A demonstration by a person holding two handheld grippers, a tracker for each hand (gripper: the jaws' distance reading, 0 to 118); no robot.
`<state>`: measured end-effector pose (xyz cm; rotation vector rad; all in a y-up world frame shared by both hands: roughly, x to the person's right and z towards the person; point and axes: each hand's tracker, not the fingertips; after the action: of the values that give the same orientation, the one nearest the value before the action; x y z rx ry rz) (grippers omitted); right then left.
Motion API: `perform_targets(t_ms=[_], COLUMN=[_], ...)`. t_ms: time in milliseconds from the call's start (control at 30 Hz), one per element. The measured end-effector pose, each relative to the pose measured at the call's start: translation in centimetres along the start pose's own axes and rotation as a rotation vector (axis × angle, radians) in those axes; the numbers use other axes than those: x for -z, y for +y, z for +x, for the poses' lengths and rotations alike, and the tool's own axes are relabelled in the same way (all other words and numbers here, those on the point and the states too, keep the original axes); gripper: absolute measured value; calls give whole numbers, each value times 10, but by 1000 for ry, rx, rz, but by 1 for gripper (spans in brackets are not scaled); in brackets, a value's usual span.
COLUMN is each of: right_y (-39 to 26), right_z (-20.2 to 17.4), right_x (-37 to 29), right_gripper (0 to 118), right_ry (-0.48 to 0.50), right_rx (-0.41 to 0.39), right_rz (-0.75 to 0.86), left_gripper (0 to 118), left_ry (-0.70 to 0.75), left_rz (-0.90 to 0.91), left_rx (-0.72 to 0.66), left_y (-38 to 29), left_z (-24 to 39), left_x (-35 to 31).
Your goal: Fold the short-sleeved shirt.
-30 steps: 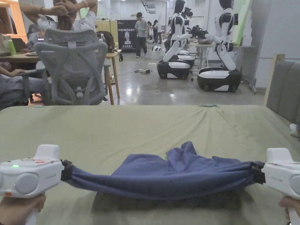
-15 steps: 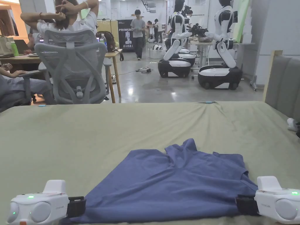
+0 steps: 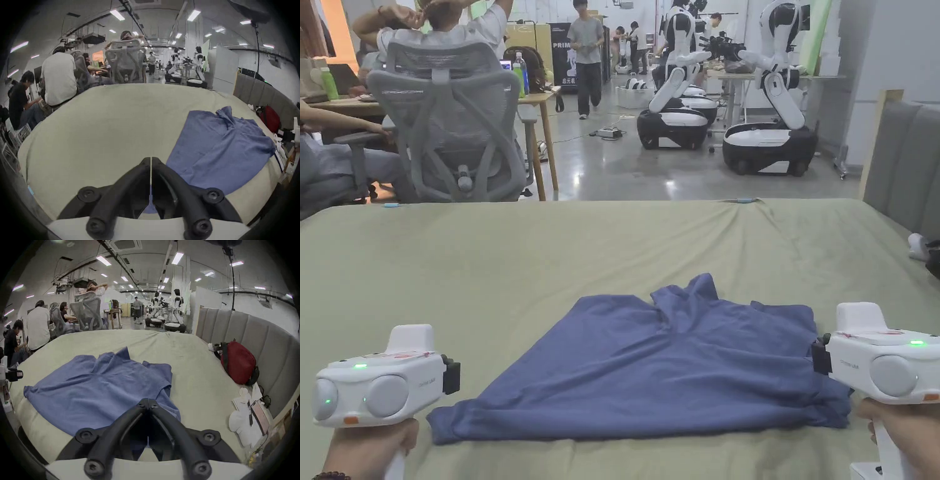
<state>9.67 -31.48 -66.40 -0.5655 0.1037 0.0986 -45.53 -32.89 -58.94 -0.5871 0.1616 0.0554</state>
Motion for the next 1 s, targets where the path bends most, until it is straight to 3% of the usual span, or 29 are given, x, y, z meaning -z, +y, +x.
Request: perform_targets(t_ms=[100,133,233,333,367,400,433,500,600,833,1000], right_y=[-1,-2,-2,-4,-4,-5,-5,-6,-5,15,68], right_z=[-8,-8,-10,-9,-10,-10,-10,-10,-10,-8,-1], right_x=[-4,-4,-3,1,2,2,2,4,3,17,64], right_gripper=[0,0,0,0,0,0,0,0,0,0,4], right_ry=[10,16,28,34,35,35,36,36,38,56,99], right_rx=[-11,-8,-9,-8,-9,-10,-11,-16,-21,-50,-86], right_rz=[-4,-9,-14,-24,-28,-32,-35,-42,-44,-35,-36], left_gripper=[112,113,109,107,100,84,57,49,2,2,2], left_ry=[9,31,25,29,23,2,-28,11,-54,-50,-76], left_rz=[-44,-93,-86,-194,-208,-214,-230,-180,-172,-93,-59], left_rx=[30,36,39,24,26,31,33,15,-16,29,44], left_y=[-3,-7,-13,-29,-32,-35,-39,-43,-32,-4,17], left_z=[-1,-1,-7,-6,-4,-1,1,4,7,18,37], left_x=[6,13,23,44,45,45,47,43,33,18,24])
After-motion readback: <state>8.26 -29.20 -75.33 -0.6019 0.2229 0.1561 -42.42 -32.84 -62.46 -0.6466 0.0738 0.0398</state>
